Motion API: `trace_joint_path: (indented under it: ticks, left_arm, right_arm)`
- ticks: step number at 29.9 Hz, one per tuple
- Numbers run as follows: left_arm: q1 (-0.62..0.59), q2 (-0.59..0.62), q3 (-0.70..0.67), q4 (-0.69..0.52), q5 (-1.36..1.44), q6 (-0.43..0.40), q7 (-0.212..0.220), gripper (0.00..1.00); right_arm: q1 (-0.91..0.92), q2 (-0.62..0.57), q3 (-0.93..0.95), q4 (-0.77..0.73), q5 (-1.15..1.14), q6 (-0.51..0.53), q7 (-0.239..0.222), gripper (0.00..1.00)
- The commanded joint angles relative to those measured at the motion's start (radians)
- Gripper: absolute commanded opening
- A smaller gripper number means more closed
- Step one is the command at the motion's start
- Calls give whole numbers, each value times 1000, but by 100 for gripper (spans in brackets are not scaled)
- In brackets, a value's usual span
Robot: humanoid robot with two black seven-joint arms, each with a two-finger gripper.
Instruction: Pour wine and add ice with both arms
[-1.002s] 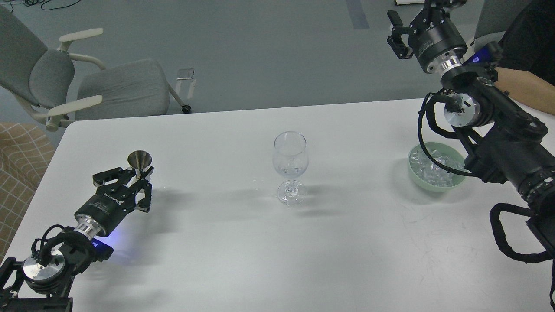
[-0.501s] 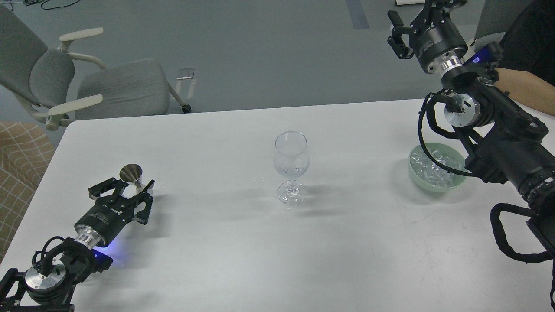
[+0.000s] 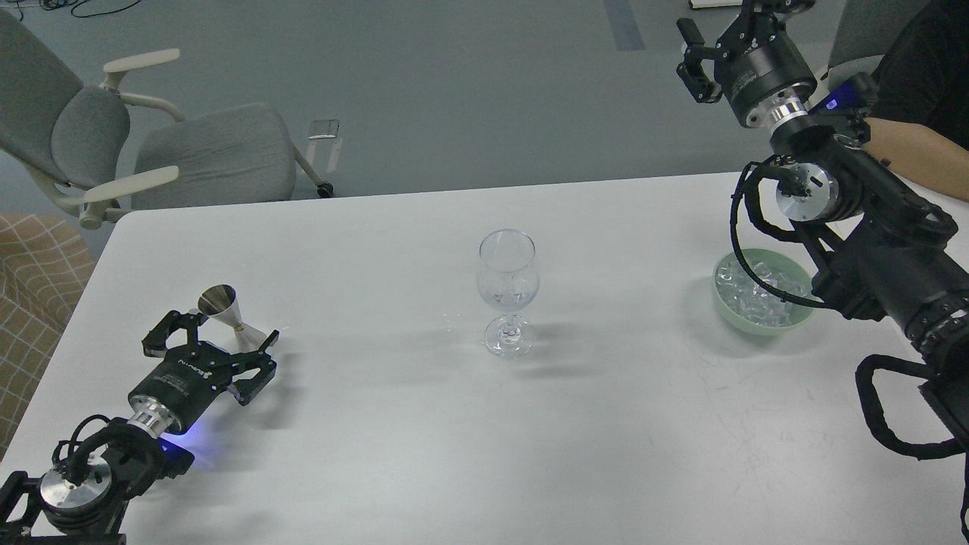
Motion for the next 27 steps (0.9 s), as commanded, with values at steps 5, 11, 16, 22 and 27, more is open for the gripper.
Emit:
trace_joint_path:
  ticks: [5, 11, 16, 22, 27]
  left_arm:
    - [55, 29, -4, -2, -8, -19, 5, 98]
    - [141, 89, -27, -2, -15, -19, 15, 98]
    - [186, 126, -162, -8, -15, -19, 19, 98]
    - [175, 198, -299, -6, -15, -19, 21, 98]
    - [82, 308, -307, -8, -12, -19, 18, 98]
  right_arm:
    - [0, 0, 0, 0, 0, 0, 0, 100]
    - [0, -1, 0, 2, 0, 0, 0, 100]
    - [0, -1, 0, 2, 0, 0, 0, 100]
    - [0, -3, 0, 2, 0, 0, 0, 100]
    - [2, -1, -3, 2, -3, 0, 0, 100]
